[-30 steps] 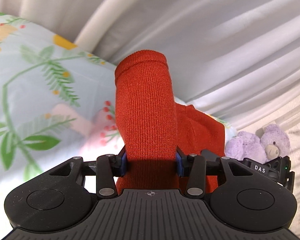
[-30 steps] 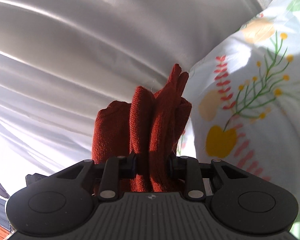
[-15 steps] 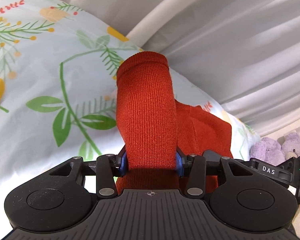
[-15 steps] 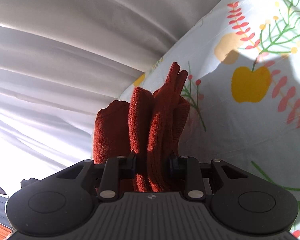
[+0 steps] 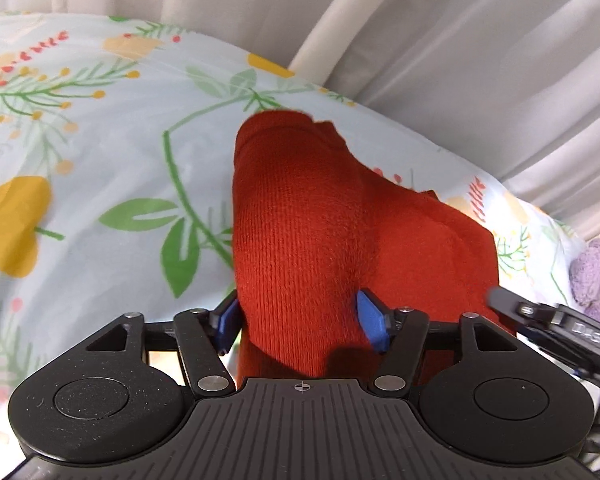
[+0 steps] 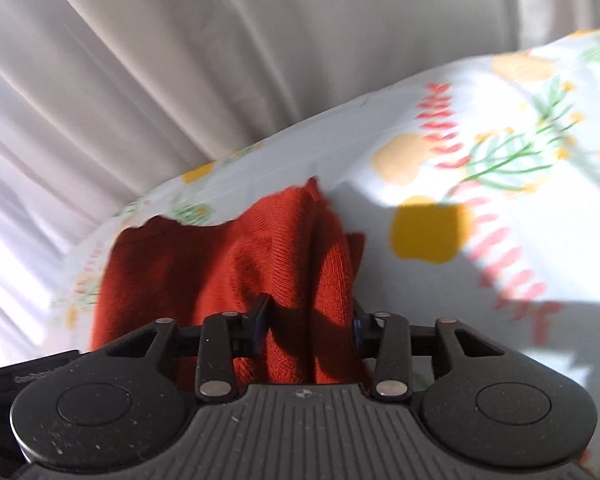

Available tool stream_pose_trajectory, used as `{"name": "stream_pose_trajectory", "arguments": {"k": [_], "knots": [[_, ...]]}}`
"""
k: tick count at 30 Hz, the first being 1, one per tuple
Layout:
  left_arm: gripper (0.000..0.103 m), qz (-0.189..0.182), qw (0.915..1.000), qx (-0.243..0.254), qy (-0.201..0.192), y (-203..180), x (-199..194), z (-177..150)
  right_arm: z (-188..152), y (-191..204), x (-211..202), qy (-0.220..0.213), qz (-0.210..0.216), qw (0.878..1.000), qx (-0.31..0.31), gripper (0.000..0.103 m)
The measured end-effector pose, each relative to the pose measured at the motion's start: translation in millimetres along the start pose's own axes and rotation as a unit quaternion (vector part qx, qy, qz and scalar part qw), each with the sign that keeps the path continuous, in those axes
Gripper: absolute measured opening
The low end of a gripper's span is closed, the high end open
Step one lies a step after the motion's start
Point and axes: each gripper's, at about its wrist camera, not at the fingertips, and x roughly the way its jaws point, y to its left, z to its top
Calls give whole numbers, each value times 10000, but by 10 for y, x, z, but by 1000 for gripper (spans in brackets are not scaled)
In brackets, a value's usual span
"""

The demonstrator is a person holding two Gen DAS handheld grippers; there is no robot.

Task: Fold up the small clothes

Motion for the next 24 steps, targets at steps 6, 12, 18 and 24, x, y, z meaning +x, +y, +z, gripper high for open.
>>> {"name": "stream_pose_trajectory", "arguments": {"k": [6, 12, 18, 24], "knots": [[84, 150, 9960, 506, -717, -19, -567, -586, -395, -366, -660, -279, 604, 9966, 490, 51], [84, 293, 9932, 1055, -388, -206, -583, -1197, -870, -476, -778, 200, 1266, 9878, 880, 53], [82, 1048, 9831, 1367, -620, -317, -329, -1283, -937, -252, -453, 447, 1257, 9869, 909, 24], [80, 1567, 9792, 881, -941, -133, -384, -1212, -987, -636, -351, 599, 2405, 9328, 2616, 7]]}}
